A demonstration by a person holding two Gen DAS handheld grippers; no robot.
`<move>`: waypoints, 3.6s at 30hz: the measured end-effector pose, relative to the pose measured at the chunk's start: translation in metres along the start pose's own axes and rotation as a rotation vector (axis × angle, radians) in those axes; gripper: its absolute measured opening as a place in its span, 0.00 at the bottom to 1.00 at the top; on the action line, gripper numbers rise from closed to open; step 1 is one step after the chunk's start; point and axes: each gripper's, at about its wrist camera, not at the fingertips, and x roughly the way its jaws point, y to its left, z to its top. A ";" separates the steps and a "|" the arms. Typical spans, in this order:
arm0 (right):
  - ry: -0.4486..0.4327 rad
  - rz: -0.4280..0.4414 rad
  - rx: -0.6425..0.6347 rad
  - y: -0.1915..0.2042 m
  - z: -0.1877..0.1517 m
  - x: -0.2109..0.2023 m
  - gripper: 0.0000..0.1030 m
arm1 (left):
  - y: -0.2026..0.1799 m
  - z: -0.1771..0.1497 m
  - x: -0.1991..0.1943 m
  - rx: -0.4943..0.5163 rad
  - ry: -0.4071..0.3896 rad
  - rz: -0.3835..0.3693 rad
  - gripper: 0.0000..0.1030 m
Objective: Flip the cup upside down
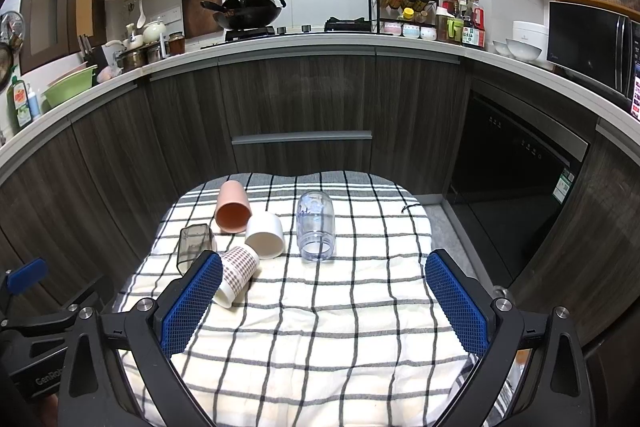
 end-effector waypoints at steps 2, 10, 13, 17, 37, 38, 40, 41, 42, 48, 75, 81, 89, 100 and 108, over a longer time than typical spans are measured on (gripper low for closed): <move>0.001 0.000 0.000 0.000 -0.001 0.000 0.99 | 0.000 0.000 0.000 0.000 0.000 -0.001 1.00; 0.002 0.001 -0.001 -0.002 -0.002 0.001 0.99 | 0.001 -0.003 0.003 -0.006 0.007 0.001 1.00; 0.004 0.001 -0.002 -0.002 -0.012 0.007 0.99 | 0.003 -0.003 0.005 -0.009 0.007 0.004 1.00; 0.008 0.005 -0.008 0.000 -0.016 0.010 0.99 | 0.006 -0.003 0.008 -0.018 0.010 0.009 1.00; 0.136 0.113 -0.116 0.045 0.021 0.074 0.99 | 0.045 0.002 0.048 -0.153 0.053 0.115 1.00; 0.148 0.122 -0.122 0.048 0.022 0.080 0.99 | 0.049 0.003 0.052 -0.169 0.058 0.122 1.00; 0.177 0.141 -0.142 0.057 0.025 0.093 0.99 | 0.055 0.004 0.057 -0.190 0.060 0.128 1.00; 0.187 0.148 -0.151 0.061 0.027 0.099 0.99 | 0.058 0.004 0.060 -0.199 0.060 0.132 1.00; 0.198 0.157 -0.162 0.067 0.030 0.105 0.99 | 0.060 0.005 0.062 -0.204 0.060 0.133 1.00; 0.255 0.198 -0.225 0.098 0.041 0.141 0.99 | 0.076 0.011 0.077 -0.245 0.063 0.150 1.00; 0.747 0.208 -0.417 0.241 -0.006 0.336 0.95 | 0.136 0.002 0.182 -0.307 0.211 0.124 1.00; 0.831 0.222 -0.408 0.241 -0.019 0.349 0.70 | 0.138 0.002 0.185 -0.306 0.212 0.122 1.00; 0.807 0.245 -0.381 0.239 -0.015 0.334 0.66 | 0.139 0.003 0.172 -0.303 0.200 0.123 1.00; 0.721 0.290 -0.293 0.213 0.019 0.254 0.66 | 0.140 -0.006 0.117 -0.290 0.141 0.117 1.00; 0.691 0.267 -0.197 0.173 0.005 0.189 0.66 | 0.123 -0.028 0.088 -0.263 0.144 0.075 1.00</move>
